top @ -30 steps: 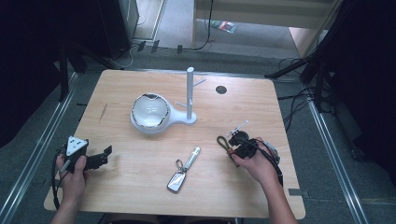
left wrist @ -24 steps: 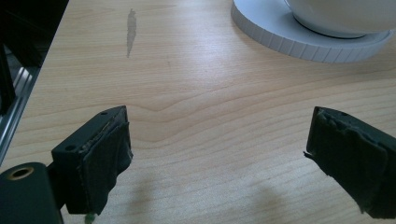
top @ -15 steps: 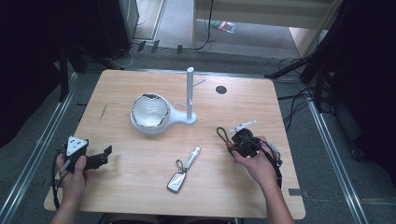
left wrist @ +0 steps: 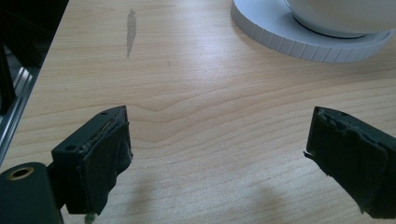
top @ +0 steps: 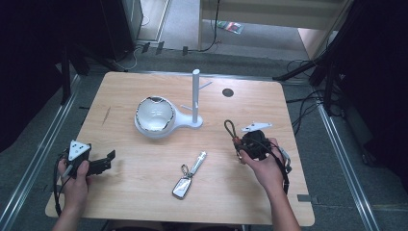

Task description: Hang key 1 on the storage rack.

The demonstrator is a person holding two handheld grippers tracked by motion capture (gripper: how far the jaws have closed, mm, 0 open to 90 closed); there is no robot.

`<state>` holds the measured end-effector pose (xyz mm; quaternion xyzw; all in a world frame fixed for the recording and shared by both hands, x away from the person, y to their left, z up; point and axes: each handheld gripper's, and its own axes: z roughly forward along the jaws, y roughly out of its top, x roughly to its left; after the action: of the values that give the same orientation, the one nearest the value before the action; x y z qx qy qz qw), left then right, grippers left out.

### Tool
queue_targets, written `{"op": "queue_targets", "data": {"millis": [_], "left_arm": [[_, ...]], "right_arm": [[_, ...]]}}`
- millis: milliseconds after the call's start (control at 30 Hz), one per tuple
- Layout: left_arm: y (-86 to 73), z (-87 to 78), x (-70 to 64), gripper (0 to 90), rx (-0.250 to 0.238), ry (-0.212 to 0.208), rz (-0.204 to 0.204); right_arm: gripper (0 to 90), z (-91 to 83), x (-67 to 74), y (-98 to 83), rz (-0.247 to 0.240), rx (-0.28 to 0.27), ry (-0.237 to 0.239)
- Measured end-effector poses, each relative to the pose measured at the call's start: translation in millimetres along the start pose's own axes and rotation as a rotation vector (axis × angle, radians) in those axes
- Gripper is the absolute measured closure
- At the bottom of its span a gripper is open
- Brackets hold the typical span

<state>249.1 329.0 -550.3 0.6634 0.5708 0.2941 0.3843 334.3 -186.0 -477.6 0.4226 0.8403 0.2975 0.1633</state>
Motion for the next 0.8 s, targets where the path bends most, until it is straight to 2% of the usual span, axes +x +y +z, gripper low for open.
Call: {"op": "queue_targets", "data": {"millis": [233, 367, 667, 800], "left_arm": [[0.0, 0.0, 0.0, 6.9, 0.0, 0.0, 0.001], [0.0, 0.1, 0.0, 6.9, 0.0, -0.001, 0.0], [0.0, 0.2, 0.0, 6.9, -0.003, 0.0, -0.001], [0.0, 0.2, 0.0, 6.9, -0.003, 0.0, -0.002]], "right_arm": [[70.8, -8.3, -0.3, 3.5, 0.029, -0.114, -0.009], [70.8, -9.2, 2.3, 6.8, 0.01, -0.14, -0.008], [70.8, -10.0, 5.0, 13.5, 0.043, -0.216, 0.001], [70.8, -10.6, 5.5, 16.9, 0.041, -0.243, 0.003]]}}
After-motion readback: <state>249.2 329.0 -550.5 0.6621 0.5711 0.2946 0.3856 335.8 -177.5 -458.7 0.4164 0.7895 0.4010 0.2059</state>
